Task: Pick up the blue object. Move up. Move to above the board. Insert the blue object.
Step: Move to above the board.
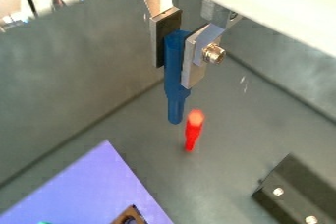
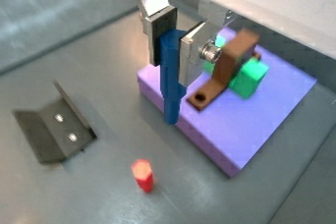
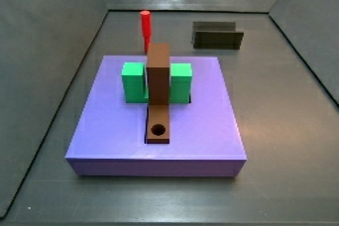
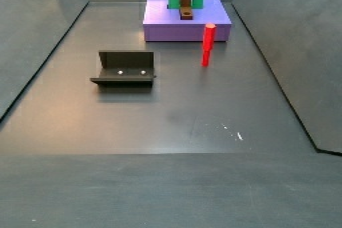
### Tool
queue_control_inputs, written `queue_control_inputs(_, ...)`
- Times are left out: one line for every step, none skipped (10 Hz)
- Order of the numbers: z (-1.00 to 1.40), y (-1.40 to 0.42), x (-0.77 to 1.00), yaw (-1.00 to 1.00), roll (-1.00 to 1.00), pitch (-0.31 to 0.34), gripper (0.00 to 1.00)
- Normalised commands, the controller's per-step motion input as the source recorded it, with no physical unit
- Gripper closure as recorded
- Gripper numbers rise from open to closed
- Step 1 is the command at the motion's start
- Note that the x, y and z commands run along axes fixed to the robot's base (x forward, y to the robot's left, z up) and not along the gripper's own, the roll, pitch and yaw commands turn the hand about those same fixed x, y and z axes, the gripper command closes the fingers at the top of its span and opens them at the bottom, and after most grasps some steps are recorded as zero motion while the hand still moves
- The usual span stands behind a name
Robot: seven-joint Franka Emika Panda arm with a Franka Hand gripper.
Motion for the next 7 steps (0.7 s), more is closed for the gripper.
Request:
queue_control_inputs(0.61,0.0,0.02,0.0,-0.03,0.09,1.0)
queue_control_inputs(0.24,0.01,0.03,0.0,-0.04,0.053,1.0)
queue_control_inputs(0.37,-1.4,0.36,-0.39,0.08,0.102,1.0)
queue_control_inputs(0.35,-1.4,0.36,-0.35,0.12,0.114,1.0)
queue_control_inputs(0.34,-1.4,0.41,-0.2,0.14,0.168,1.0)
queue_control_inputs(0.34,-1.4,0.52,-0.08,0.07,0.198,1.0)
queue_control_inputs(0.19,-0.76,0.32,-0.03,0.07,0.195,1.0)
